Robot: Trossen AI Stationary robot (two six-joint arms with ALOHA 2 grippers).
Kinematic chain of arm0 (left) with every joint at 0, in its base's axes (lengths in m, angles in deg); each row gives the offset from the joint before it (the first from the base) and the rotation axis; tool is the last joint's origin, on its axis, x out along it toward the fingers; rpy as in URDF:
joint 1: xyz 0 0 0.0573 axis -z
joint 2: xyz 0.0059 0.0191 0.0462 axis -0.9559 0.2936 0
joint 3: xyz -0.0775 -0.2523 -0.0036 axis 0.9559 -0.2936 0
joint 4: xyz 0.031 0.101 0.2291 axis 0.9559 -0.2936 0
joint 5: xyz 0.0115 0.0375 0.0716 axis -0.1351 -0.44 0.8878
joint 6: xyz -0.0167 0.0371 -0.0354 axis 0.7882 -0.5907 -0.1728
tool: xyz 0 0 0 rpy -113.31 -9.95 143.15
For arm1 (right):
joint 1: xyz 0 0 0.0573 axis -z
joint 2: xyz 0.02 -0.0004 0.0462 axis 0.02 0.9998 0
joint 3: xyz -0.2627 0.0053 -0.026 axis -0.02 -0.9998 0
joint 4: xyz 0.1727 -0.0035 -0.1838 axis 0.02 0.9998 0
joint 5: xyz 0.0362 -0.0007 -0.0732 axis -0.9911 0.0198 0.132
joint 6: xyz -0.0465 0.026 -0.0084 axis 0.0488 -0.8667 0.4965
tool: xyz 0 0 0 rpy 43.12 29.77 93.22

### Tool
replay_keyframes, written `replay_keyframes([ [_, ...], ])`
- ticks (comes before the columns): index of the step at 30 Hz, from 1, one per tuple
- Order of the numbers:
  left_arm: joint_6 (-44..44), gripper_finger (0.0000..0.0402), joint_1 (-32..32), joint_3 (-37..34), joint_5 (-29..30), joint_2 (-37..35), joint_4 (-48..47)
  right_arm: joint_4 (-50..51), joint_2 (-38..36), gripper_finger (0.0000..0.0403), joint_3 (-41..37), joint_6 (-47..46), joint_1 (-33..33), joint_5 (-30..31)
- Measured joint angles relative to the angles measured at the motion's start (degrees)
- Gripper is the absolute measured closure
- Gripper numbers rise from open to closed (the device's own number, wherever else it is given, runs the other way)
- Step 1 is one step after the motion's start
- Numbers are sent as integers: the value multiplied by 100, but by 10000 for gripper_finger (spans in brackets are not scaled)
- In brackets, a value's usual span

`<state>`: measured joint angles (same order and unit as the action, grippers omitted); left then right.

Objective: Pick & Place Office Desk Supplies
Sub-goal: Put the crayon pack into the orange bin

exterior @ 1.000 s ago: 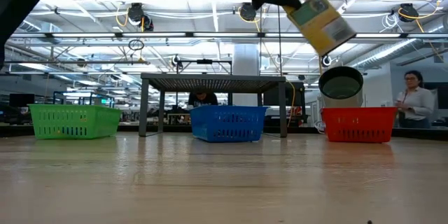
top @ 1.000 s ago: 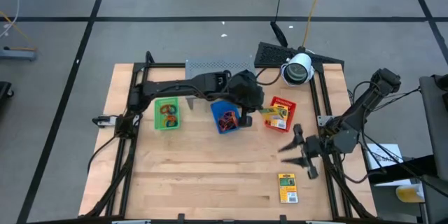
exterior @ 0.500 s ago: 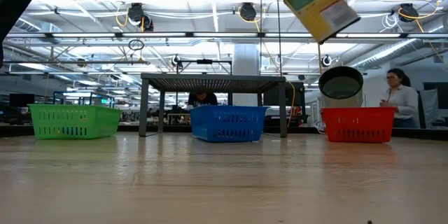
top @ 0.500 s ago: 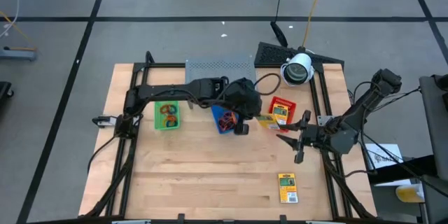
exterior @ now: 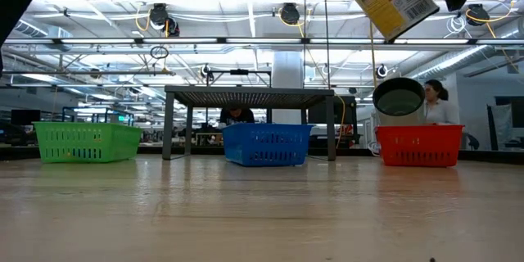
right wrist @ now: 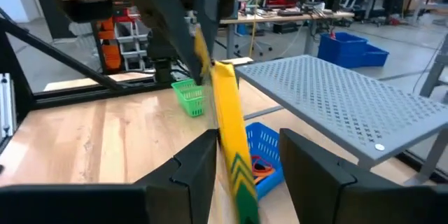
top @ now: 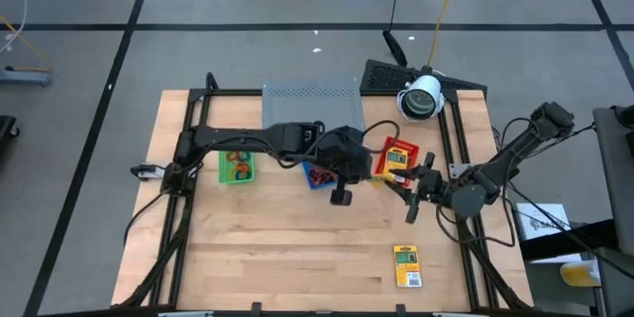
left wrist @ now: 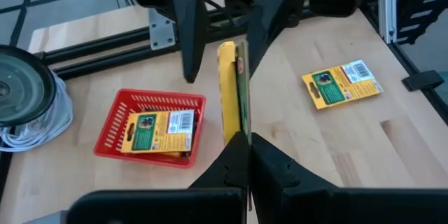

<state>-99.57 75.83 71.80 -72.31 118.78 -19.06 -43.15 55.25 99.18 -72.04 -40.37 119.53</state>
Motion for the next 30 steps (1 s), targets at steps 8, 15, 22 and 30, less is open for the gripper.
replay_keyframes([
  [8,45,394,17,0,289,0,-9,57,0,374,0,-82,96,-292],
  [15,414,376,-35,0,1003,-2,-62,61,-59,381,0,1,74,-30],
  [22,492,374,-153,-4,1060,-182,-378,81,-251,381,0,-4,-300,971],
  [30,761,373,-266,-4,1068,-534,-1270,174,-698,381,2,-423,-974,2356],
])
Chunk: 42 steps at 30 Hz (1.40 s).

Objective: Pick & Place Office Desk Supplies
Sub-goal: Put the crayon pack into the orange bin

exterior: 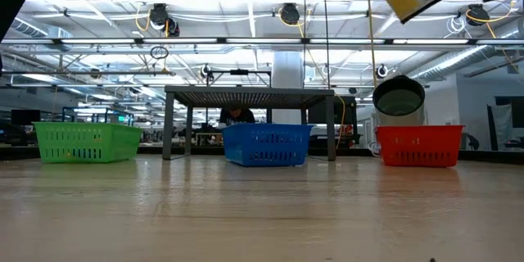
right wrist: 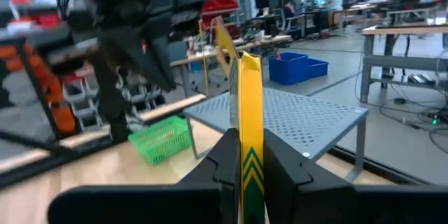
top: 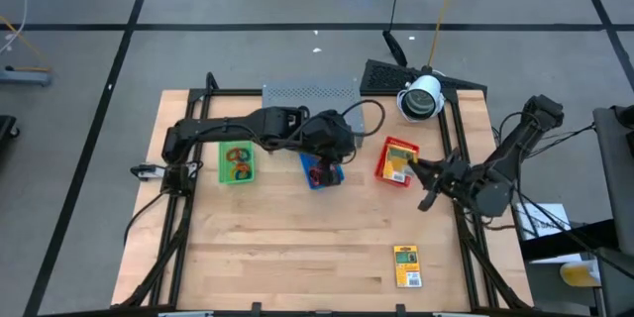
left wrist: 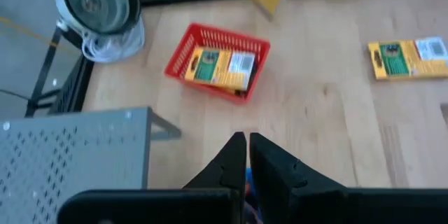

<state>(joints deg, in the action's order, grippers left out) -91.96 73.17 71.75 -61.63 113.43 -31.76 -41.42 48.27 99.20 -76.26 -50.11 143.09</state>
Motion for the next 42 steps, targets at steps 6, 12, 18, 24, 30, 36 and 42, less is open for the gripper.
replay_keyframes([
  [6,119,374,-12,0,151,-93,-713,63,-150,381,0,-636,-300,414],
  [12,421,375,-12,0,331,-97,-1342,621,-226,381,-52,-1895,-407,567],
  [18,816,390,-12,0,334,-97,-1779,671,-488,381,-879,-3466,-403,556],
  [24,1222,393,18,0,333,-97,-1952,111,-1059,381,-2031,-4574,-403,536],
  [30,1450,373,179,0,331,-97,-1950,-1068,-1567,381,-2900,-4409,-397,697],
  [36,1504,371,379,0,331,-97,-1944,-1870,-1788,381,-3177,-3856,-399,678],
  [42,1510,371,517,0,329,-97,-1944,-2530,-1800,380,-3169,-2990,-399,685],
])
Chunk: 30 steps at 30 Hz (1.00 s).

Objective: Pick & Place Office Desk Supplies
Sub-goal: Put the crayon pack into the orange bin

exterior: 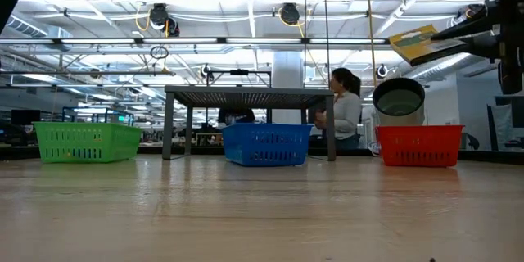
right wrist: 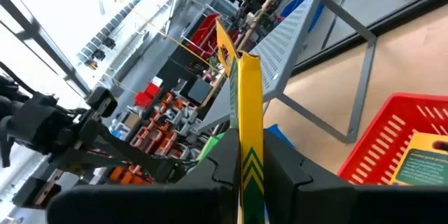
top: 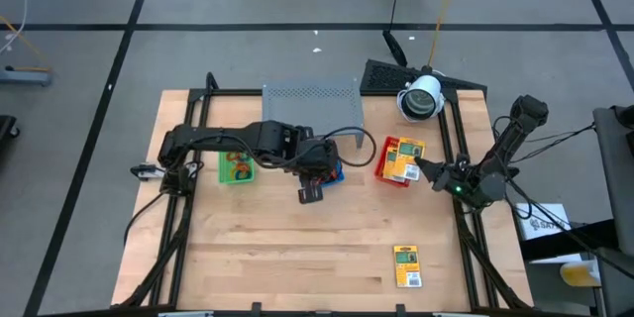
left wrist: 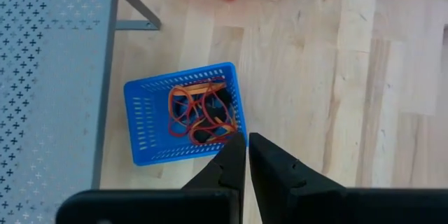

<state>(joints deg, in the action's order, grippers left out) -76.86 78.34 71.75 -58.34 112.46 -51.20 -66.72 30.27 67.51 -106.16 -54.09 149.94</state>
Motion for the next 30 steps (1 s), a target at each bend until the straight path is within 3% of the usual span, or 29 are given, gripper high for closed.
replay_keyframes([
  [8,0,371,37,0,-1,0,2,-489,0,379,-9,1276,0,5],
  [20,-4,371,37,0,0,0,2,-481,2,380,-15,5101,2,-169],
  [30,-4,371,37,0,0,0,2,-431,2,372,-15,5763,23,-3],
])
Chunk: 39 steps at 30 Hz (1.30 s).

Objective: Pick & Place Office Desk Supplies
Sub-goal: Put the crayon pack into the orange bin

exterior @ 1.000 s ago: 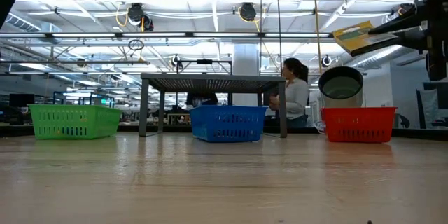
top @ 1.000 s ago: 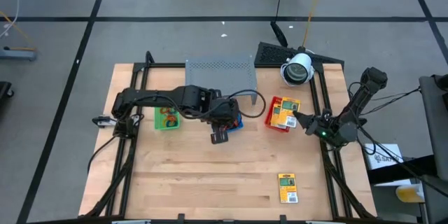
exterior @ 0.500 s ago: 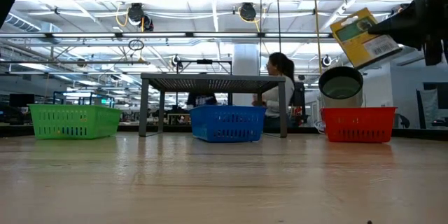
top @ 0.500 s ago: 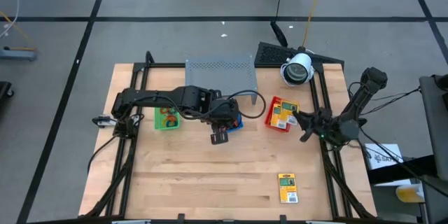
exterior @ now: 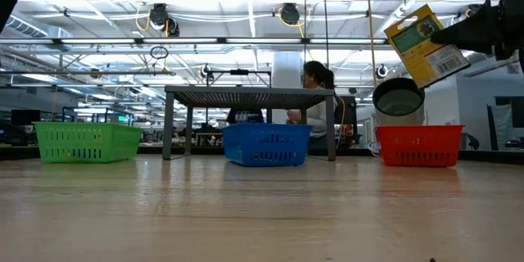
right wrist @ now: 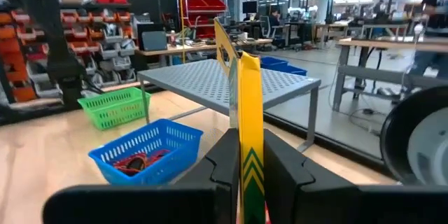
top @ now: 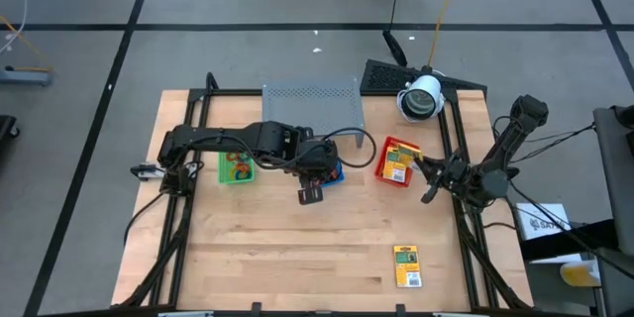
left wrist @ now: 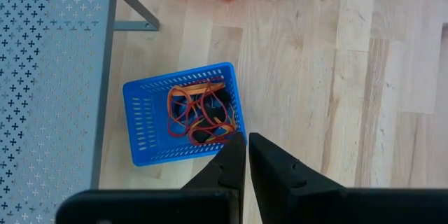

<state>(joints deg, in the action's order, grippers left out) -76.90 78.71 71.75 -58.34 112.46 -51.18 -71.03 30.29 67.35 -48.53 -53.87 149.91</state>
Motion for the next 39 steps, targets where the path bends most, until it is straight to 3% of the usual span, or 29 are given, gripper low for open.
replay_keyframes([
  [11,-2,371,0,0,0,0,0,124,2,379,-2,1929,336,-43],
  [20,-2,371,0,0,0,0,2,-229,2,380,6,2594,909,-910],
  [28,-2,371,0,0,1,0,3,-534,5,380,828,4221,1341,-654],
  [39,-149,371,-7,0,101,0,52,-116,109,380,2025,4033,1398,-614],
])
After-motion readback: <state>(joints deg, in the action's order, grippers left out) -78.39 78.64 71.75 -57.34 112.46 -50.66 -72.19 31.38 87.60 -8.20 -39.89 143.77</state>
